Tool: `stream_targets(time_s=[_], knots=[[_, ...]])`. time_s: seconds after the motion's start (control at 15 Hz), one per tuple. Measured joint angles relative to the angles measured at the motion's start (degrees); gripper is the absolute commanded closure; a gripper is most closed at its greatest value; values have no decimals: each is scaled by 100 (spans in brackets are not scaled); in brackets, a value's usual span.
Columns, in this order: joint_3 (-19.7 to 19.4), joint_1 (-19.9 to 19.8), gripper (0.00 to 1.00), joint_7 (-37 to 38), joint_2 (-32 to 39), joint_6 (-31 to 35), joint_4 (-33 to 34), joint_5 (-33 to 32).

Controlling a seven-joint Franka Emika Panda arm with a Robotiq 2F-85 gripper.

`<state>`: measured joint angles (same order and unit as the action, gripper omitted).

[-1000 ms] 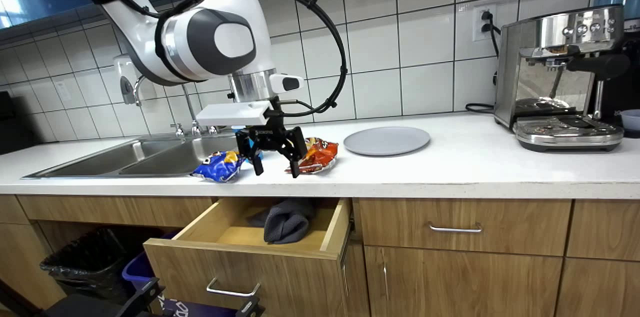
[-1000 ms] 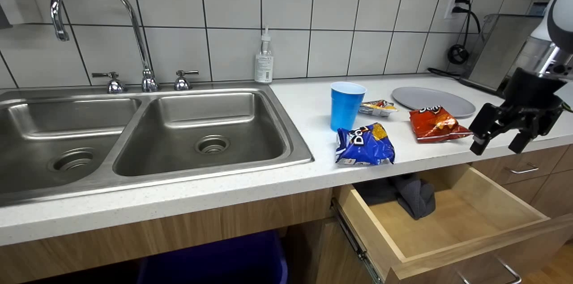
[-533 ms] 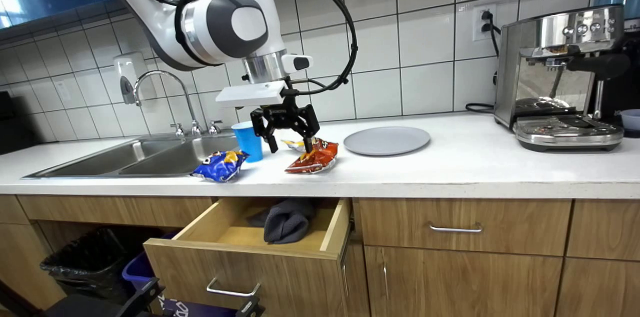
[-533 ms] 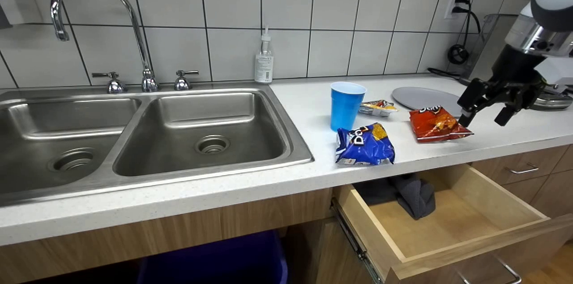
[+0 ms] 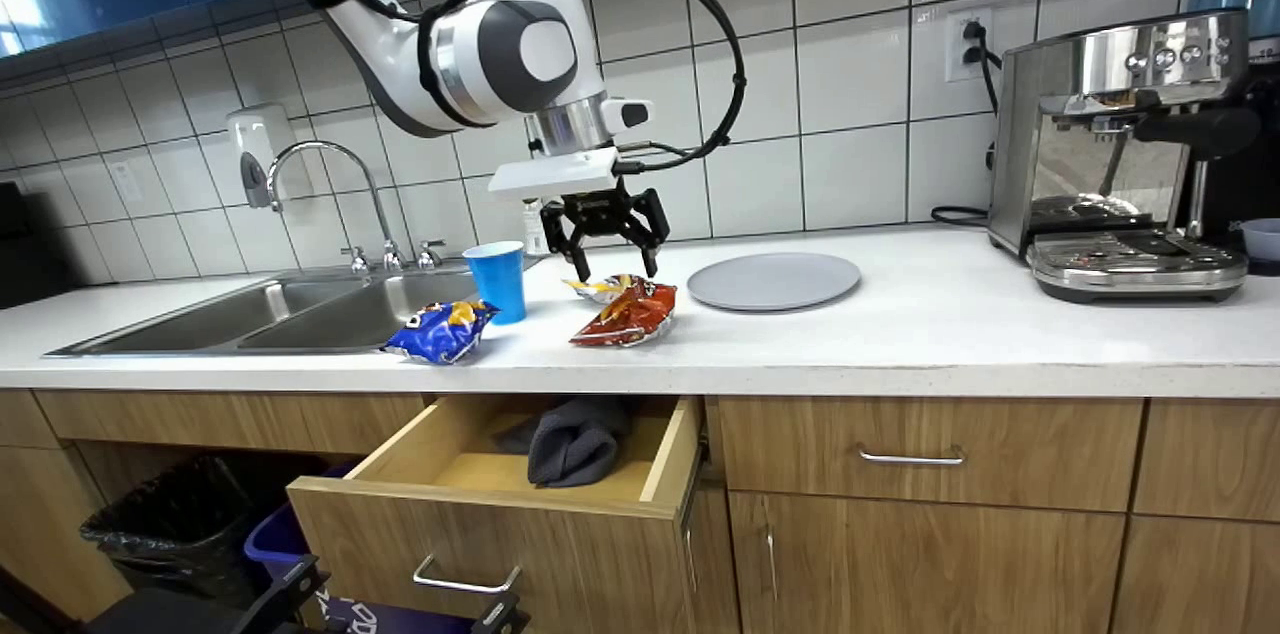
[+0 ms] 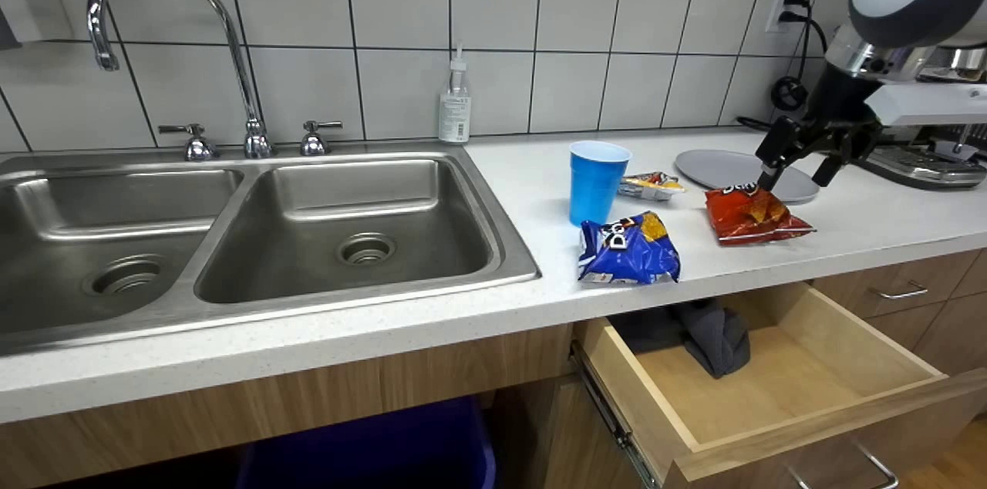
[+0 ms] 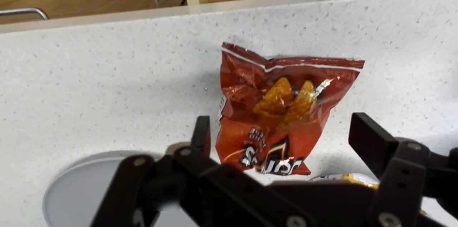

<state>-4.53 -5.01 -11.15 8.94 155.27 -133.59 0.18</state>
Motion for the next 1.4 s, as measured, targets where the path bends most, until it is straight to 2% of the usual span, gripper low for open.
stream_targets(time_s=[0.33, 0.73, 1.0, 1.4], knots=[[40, -98, 0, -518, 608, -9, 750, 35], [355, -367, 0, -1123, 1337, -64, 1483, 107], [531, -457, 0, -1353, 1626, -128, 1786, 100], [587, -453, 0, -1446, 1880, -135, 2028, -44]])
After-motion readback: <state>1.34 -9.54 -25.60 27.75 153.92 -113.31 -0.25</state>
